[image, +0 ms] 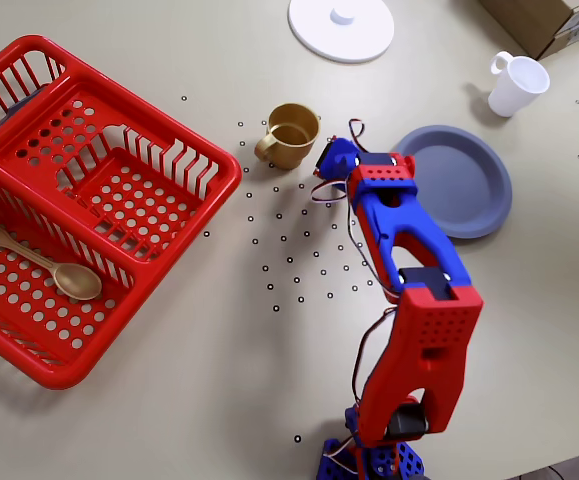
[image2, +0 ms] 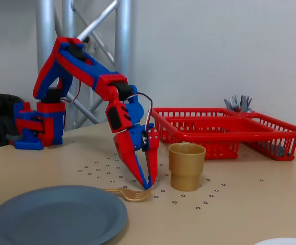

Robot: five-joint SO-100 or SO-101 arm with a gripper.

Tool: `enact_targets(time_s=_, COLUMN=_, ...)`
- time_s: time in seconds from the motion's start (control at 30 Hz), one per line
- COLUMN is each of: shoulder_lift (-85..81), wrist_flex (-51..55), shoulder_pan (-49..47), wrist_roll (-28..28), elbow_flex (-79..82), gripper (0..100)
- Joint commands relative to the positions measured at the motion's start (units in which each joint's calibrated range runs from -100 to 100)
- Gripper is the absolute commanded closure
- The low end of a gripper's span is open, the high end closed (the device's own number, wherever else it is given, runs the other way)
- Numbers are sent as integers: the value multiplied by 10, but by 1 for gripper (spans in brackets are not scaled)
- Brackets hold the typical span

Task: Push the fork on the left side of the plate

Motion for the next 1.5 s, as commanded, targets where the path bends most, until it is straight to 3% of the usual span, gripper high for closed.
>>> enact_targets(time_s=0.0, shoulder_lift=-23, wrist_flex=-11, shoulder_pan=6, wrist_roll=-5, elbow_flex=-50, gripper=100)
enact_targets(time_s=1.0, shoulder_lift=12, wrist_flex=-11, shoulder_pan=70, wrist_roll=19, elbow_flex=-134, gripper=100)
enact_targets(time_s=1.47, shoulder_lift=-199, wrist_flex=17, shoulder_pan=-24, wrist_roll=-117, elbow_flex=42, gripper=100)
